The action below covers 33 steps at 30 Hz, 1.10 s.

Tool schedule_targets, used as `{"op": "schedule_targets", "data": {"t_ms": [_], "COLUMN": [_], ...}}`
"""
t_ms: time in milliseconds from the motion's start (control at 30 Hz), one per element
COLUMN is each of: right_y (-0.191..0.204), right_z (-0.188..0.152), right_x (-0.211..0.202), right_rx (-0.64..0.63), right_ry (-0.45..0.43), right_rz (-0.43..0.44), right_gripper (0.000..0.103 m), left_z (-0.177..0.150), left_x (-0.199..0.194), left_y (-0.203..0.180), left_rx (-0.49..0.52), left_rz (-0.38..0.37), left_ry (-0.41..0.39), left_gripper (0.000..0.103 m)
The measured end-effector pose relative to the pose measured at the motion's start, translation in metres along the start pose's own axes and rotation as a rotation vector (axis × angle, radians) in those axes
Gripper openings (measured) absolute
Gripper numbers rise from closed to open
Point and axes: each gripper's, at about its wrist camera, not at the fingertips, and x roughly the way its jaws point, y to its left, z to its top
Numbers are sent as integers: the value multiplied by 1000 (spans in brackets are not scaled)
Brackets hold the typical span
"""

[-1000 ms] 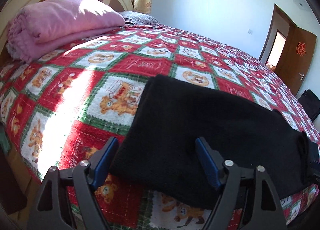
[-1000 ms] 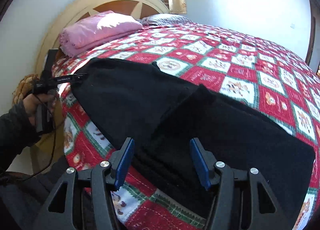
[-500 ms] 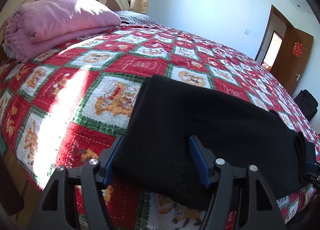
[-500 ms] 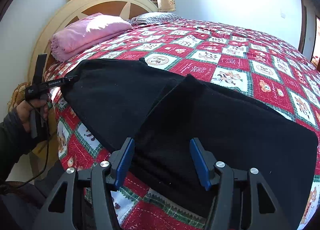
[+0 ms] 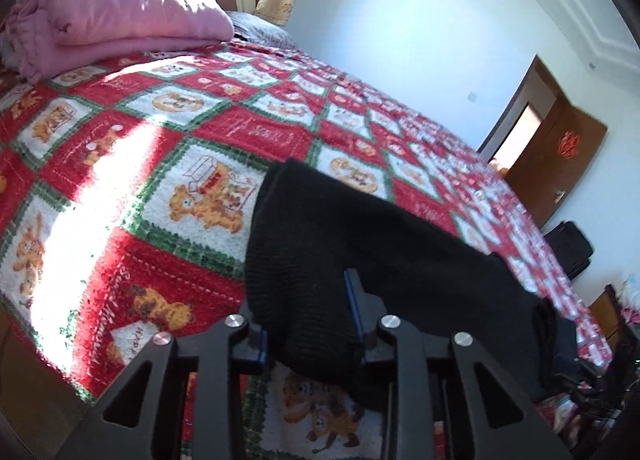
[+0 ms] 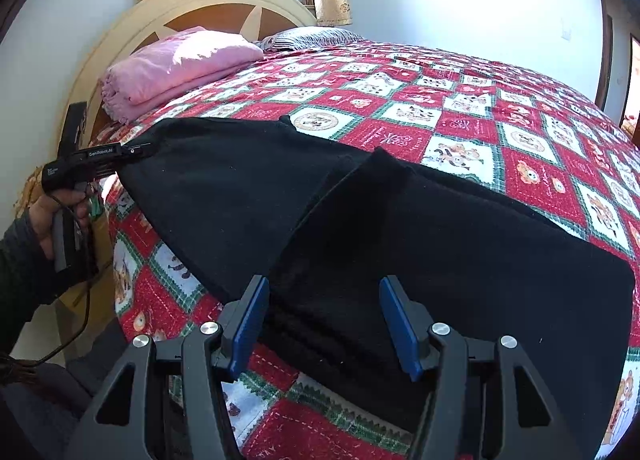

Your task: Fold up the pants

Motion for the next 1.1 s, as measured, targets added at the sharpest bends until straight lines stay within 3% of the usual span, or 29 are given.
{"op": "schedule_targets", "data": {"t_ms": [100, 567, 767, 1100], "right_y": [-6, -71, -105, -156], "right_z": [1, 13, 1, -28], "right_x": [-6, -62, -89, -128], "right_rx": [27, 247, 347, 456], "right_ry": [-14, -76, -83, -110], "right_rz": [1, -101, -123, -195], "right_gripper": [60, 60, 60, 60], "left_z": [4, 23, 23, 12], "left_x": [-9, -64, -71, -58], "left_y": [-7, -120, -169, -264], "left_rx": [-3, 252, 317, 436], "left_rz": [-46, -217, -328, -504], "left_ry": [-38, -203, -207, -147], "left_gripper": [29, 29, 29, 29]}}
